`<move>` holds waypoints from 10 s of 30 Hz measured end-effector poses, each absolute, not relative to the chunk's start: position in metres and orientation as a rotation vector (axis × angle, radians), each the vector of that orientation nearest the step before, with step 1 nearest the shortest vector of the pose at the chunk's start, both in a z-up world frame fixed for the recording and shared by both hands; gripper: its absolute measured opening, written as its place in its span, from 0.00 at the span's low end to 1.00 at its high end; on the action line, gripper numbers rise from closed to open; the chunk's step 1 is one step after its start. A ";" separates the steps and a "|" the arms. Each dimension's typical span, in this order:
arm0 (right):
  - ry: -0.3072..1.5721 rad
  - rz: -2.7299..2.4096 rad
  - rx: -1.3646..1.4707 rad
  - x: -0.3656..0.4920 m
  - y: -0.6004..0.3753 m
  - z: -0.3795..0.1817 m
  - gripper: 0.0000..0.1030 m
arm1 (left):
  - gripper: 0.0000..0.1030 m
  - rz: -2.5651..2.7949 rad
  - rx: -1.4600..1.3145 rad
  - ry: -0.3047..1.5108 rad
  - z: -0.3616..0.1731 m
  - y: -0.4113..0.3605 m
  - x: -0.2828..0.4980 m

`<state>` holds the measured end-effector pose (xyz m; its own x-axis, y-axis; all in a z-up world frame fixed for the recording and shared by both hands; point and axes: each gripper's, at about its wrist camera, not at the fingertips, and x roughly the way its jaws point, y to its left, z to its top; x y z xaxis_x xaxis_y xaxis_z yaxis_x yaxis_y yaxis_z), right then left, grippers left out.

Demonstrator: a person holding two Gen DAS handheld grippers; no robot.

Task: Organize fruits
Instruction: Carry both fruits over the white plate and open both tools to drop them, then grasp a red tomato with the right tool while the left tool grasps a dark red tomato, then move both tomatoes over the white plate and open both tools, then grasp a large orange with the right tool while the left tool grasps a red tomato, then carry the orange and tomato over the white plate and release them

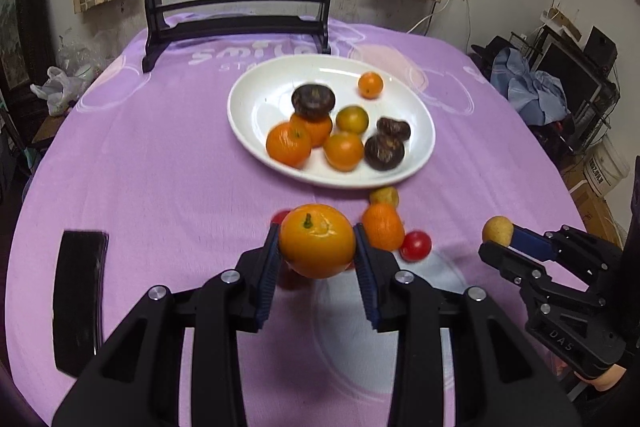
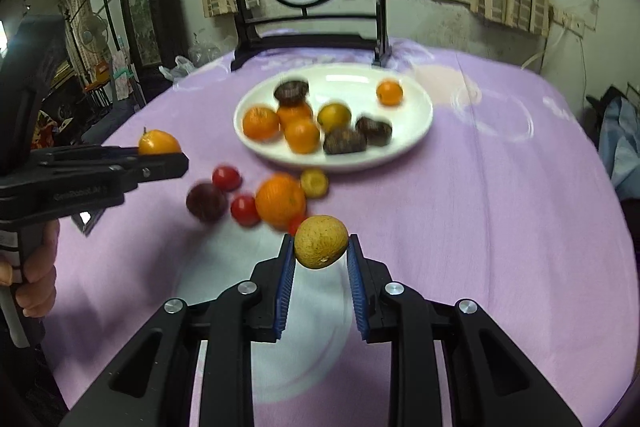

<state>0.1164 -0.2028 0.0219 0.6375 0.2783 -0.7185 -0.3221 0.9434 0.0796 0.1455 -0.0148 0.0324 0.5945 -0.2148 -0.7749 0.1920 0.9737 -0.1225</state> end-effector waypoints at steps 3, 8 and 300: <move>0.792 0.343 -0.068 0.132 -0.199 0.032 0.26 | 0.34 -0.242 -0.024 0.887 0.041 -0.017 0.164; 0.773 0.342 -0.075 0.165 -0.190 0.040 0.26 | 0.34 -0.249 -0.024 0.893 0.047 -0.024 0.205; 0.809 0.331 -0.032 0.158 -0.201 0.021 0.40 | 0.24 -0.270 0.037 0.870 0.039 -0.041 0.194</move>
<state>0.1584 -0.2011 0.0211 0.6414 0.2783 -0.7149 -0.3027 0.9481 0.0975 0.1940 -0.0407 0.0394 0.6130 -0.2195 -0.7590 0.2492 0.9653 -0.0779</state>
